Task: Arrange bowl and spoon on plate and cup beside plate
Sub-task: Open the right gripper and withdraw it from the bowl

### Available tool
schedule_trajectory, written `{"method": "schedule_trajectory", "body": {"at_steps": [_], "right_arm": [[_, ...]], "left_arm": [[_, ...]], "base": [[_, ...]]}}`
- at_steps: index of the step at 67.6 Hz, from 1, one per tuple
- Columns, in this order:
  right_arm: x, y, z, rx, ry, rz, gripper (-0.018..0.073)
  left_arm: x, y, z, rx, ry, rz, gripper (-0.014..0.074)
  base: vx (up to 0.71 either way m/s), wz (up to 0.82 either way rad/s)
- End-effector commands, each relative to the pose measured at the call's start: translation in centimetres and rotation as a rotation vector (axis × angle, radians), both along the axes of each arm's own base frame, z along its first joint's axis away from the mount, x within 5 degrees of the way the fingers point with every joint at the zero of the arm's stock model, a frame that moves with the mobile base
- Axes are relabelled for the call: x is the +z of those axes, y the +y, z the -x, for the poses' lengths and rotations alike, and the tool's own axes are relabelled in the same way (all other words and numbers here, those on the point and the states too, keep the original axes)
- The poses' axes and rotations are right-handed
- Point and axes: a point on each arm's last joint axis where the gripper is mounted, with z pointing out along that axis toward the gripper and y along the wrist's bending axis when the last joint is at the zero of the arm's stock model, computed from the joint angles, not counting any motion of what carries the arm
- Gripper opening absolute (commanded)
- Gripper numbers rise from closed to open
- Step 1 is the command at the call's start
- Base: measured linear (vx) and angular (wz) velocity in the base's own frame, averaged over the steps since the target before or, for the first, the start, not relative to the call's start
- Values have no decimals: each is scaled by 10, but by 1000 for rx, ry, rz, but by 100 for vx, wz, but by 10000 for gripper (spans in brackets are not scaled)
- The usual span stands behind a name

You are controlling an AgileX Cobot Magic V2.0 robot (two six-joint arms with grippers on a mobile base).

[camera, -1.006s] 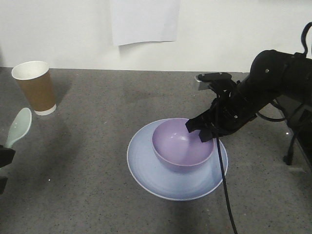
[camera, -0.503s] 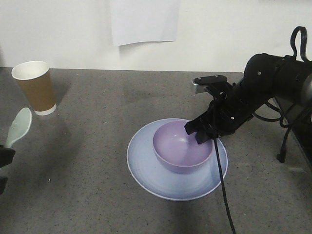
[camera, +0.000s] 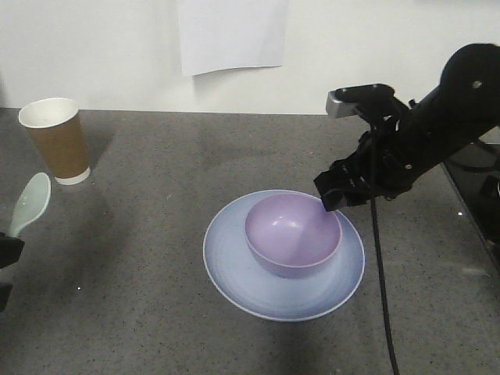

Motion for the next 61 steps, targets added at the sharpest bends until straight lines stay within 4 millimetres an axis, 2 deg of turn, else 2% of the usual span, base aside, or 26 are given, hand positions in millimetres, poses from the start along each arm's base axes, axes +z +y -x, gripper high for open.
{"method": "schedule_trajectory", "body": {"at_steps": [1,8,15,27,39,61], "right_arm": [[46,-7,27,8,-116,-33,361],[69,-12,50,12,-168,-61,329],[80,-19,77,11,-217,-83,298],[69,-31,118,-2,-256,-94,249],[57,-40,148,-11,-290,-102,231],[48,-46,174,-8,-294,-120,232]], "left_arm": [[13,-2,-1,3,-80,40,101],[13,-2,-1,3,-80,40,101],[13,-2,-1,3,-80,40,101],[13,-2,-1,4,-84,41,101],[13,-2,-1,4,-88,42,101],[16,-2,-3,5,-117,51,101]], "base": [[0,0],[0,0],[0,0],[0,0],[0,0],[0,0]]}}
